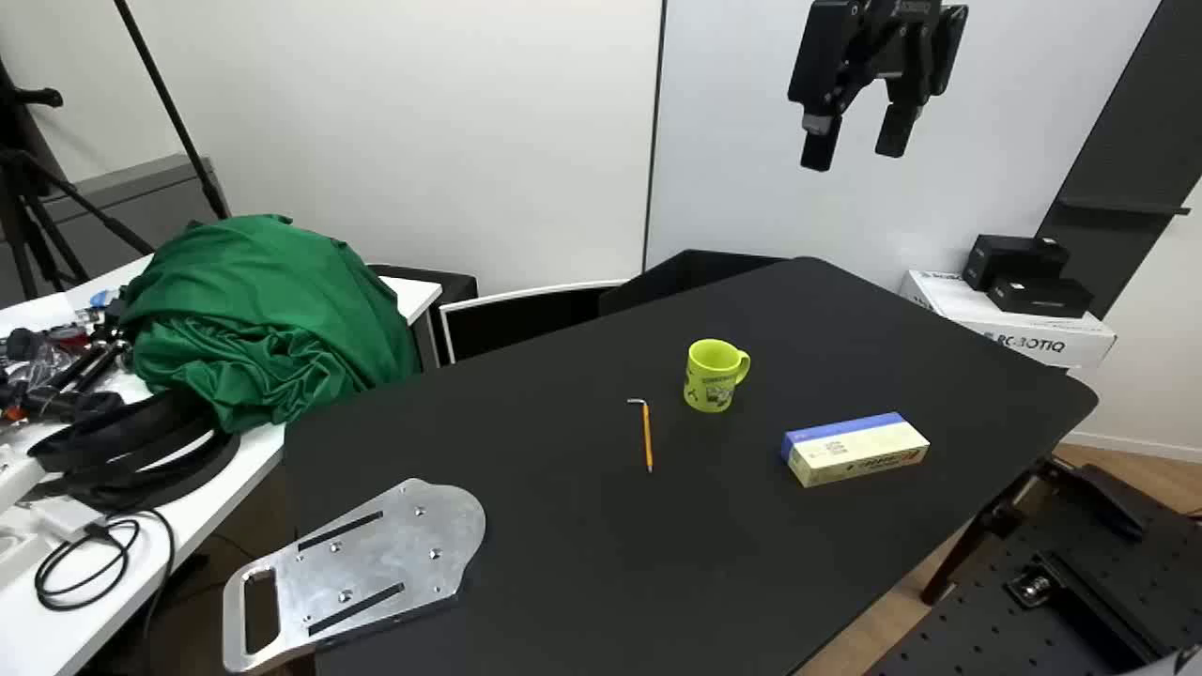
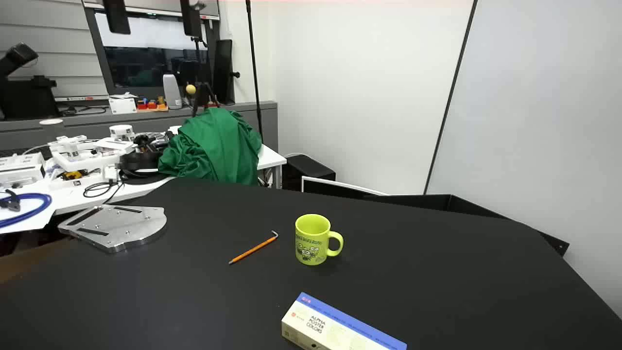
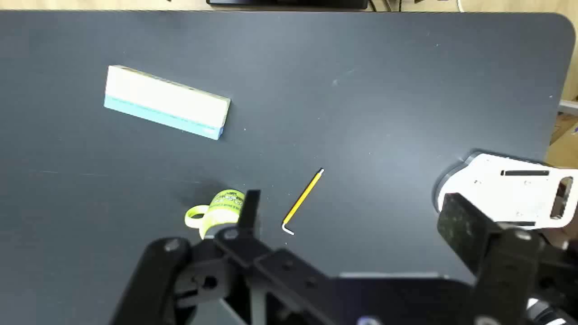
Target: Put the orange object on the table into the mug
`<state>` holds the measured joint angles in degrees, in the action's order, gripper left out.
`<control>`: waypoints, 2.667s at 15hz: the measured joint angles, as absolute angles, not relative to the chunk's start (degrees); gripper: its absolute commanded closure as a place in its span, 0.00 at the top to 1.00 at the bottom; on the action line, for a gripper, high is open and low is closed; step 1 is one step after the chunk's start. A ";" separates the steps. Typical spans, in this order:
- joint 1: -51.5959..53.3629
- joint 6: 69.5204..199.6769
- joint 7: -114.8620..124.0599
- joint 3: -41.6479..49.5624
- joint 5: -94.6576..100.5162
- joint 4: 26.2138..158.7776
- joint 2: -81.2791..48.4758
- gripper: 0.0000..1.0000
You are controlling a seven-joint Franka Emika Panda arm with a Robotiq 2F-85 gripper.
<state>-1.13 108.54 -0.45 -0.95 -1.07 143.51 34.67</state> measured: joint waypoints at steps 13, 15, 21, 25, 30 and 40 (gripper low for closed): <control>-1.13 108.54 -0.45 -0.95 -1.07 143.51 34.67 1.00; -1.13 108.54 -0.45 -0.95 -1.07 143.51 34.67 1.00; -1.22 109.24 -0.42 -0.86 -1.07 143.49 34.32 1.00; -2.28 113.54 -0.14 -0.36 -0.91 141.98 29.54 1.00; -5.65 119.72 6.49 -0.25 2.70 134.22 15.43 1.00; -1.19 125.14 37.06 -0.48 1.47 119.33 -7.69 1.00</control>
<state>-1.19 125.14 37.06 -0.48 1.47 119.33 -7.69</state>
